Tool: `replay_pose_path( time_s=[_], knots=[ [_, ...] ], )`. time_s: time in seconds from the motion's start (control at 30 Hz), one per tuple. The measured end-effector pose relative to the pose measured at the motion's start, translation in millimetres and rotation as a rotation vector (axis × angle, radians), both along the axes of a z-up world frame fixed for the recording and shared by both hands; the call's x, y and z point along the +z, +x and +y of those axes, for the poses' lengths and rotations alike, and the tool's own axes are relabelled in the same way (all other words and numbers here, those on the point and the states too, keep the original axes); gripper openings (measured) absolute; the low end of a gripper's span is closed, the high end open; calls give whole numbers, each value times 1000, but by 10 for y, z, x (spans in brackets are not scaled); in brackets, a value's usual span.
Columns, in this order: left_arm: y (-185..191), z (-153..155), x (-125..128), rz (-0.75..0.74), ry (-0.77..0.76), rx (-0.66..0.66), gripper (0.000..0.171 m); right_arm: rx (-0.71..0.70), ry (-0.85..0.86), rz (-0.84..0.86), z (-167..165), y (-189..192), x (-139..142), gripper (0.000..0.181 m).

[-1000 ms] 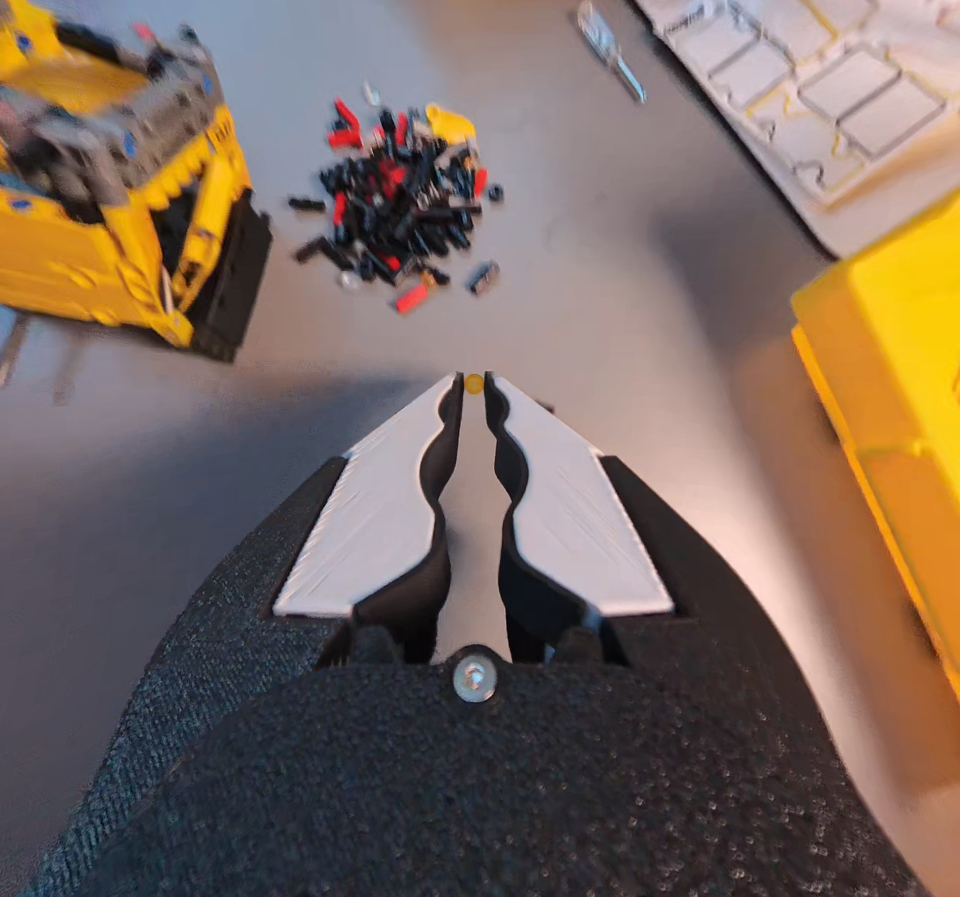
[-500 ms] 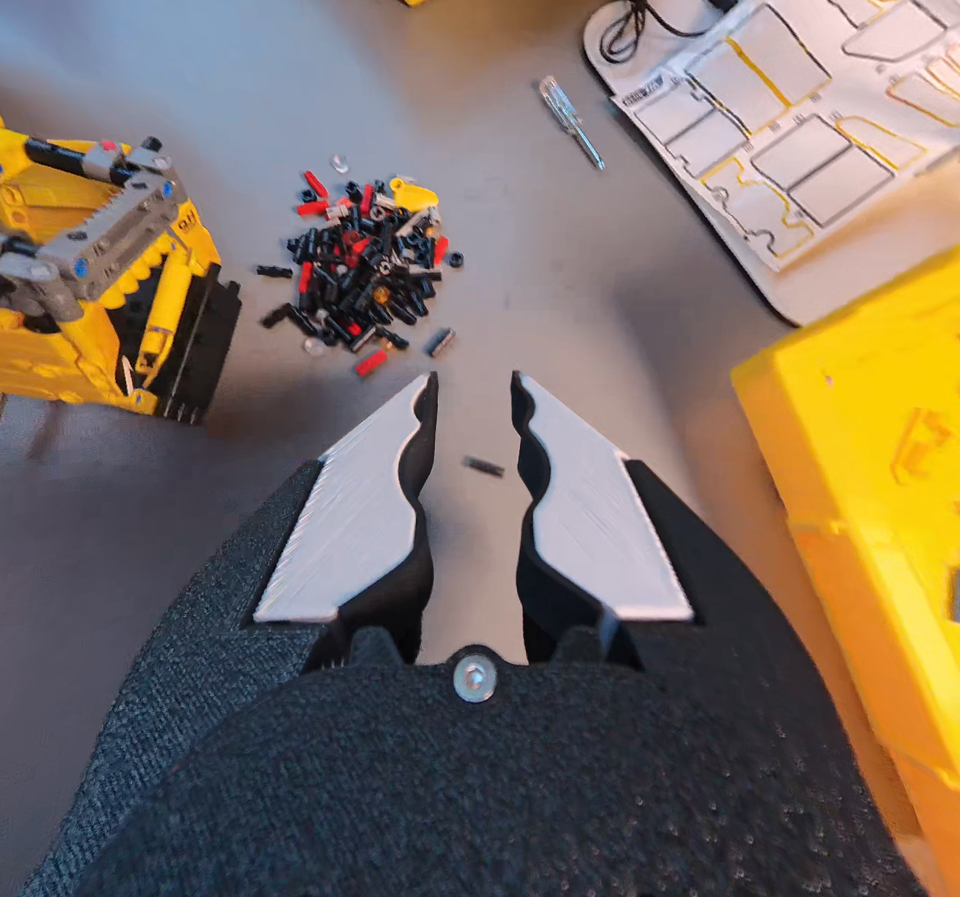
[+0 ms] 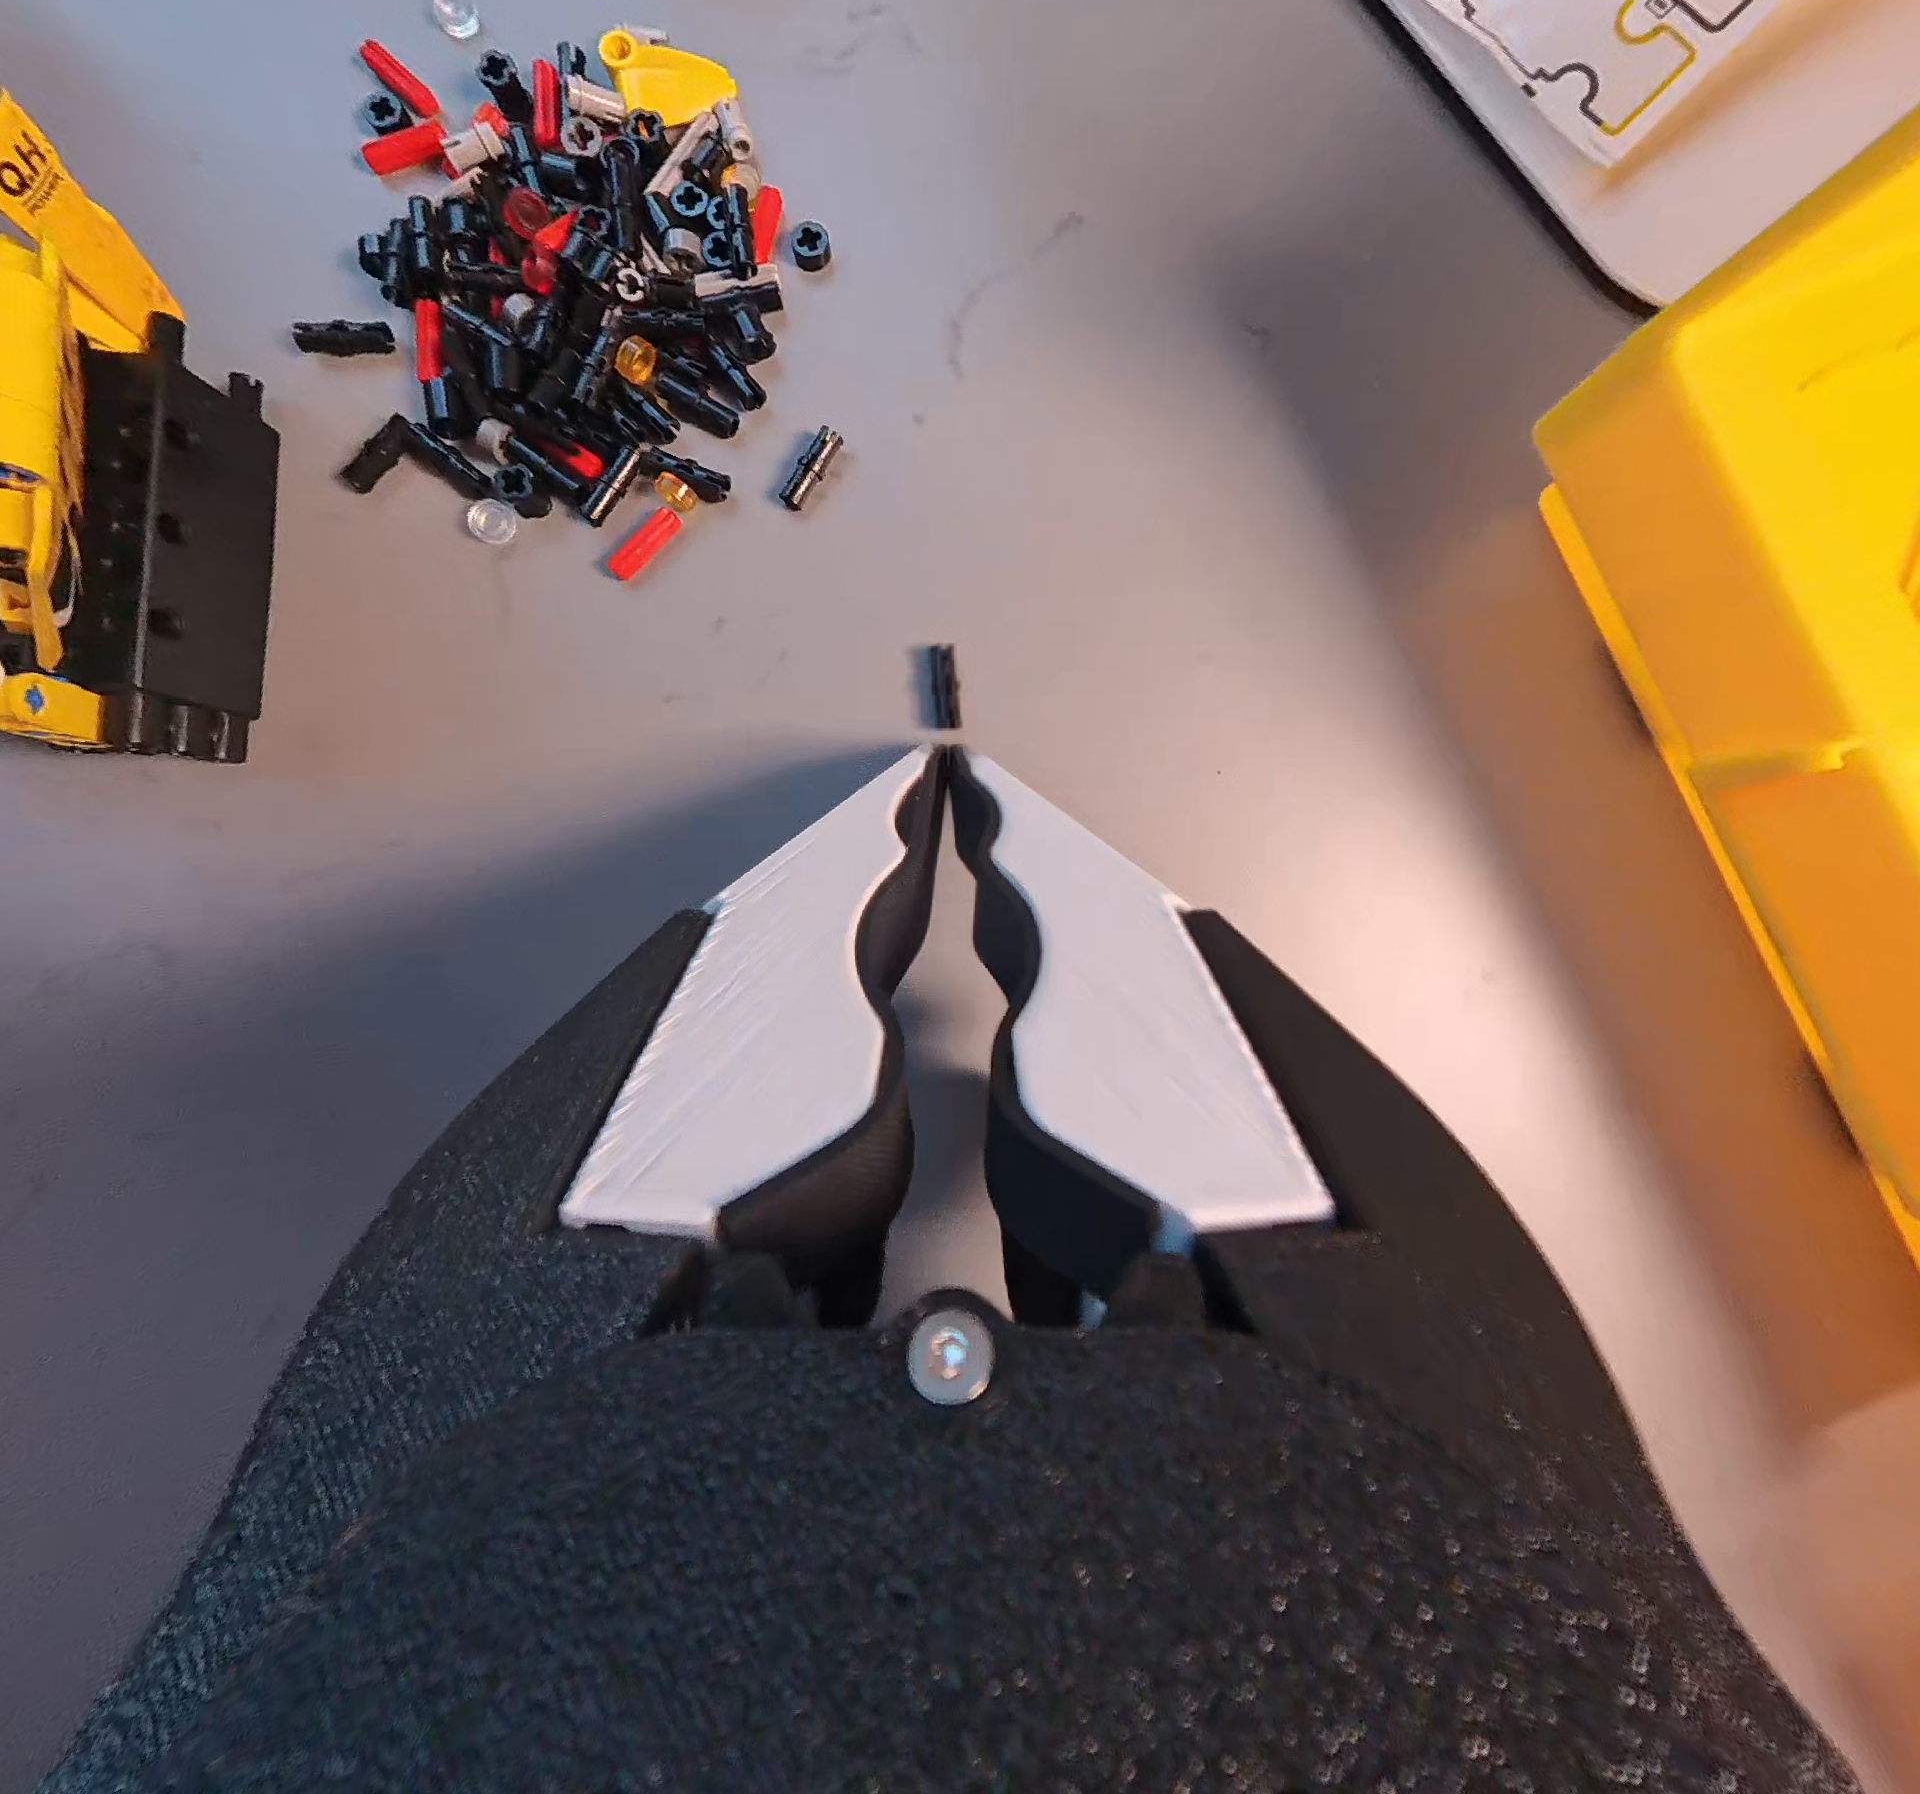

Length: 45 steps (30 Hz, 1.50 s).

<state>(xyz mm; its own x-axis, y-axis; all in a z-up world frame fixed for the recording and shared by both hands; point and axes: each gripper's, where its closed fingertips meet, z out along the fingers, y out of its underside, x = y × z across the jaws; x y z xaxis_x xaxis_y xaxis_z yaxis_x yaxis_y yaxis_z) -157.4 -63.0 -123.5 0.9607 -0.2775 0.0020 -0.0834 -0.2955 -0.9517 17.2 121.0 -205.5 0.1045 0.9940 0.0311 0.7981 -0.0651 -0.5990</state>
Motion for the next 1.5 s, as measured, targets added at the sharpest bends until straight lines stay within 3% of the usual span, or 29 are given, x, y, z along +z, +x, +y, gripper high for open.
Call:
replay_pose_path(
  time_s=[0.2,0.33,0.47,0.57,0.77,0.97,1.13,1.33,1.5],
  knots=[
    [20,3,-29,1,-10,-12,55,46,40,34,-43,-247,158,0],
    [9,-2,-41,9,-16,-11,55,52,10,-38,-27,-271,126,26],
    [5,-5,-40,11,-17,-12,55,59,13,-52,6,-294,0,25],
    [13,-7,-55,13,-24,-17,55,48,-26,-14,11,-311,-4,4],
    [42,-7,-81,29,-34,-28,54,81,-41,18,-3,-341,21,4],
    [53,-5,-120,1,-55,-37,55,224,-36,176,-378,-797,365,4],
    [39,-2,-152,2,-65,-32,55,264,2,184,-487,-944,357,18],
    [32,-1,-125,-10,-56,-28,54,192,-4,197,-430,-362,526,23],
    [63,11,-169,-5,-71,-36,54,143,-86,90,-645,326,362,38]
  ],
)
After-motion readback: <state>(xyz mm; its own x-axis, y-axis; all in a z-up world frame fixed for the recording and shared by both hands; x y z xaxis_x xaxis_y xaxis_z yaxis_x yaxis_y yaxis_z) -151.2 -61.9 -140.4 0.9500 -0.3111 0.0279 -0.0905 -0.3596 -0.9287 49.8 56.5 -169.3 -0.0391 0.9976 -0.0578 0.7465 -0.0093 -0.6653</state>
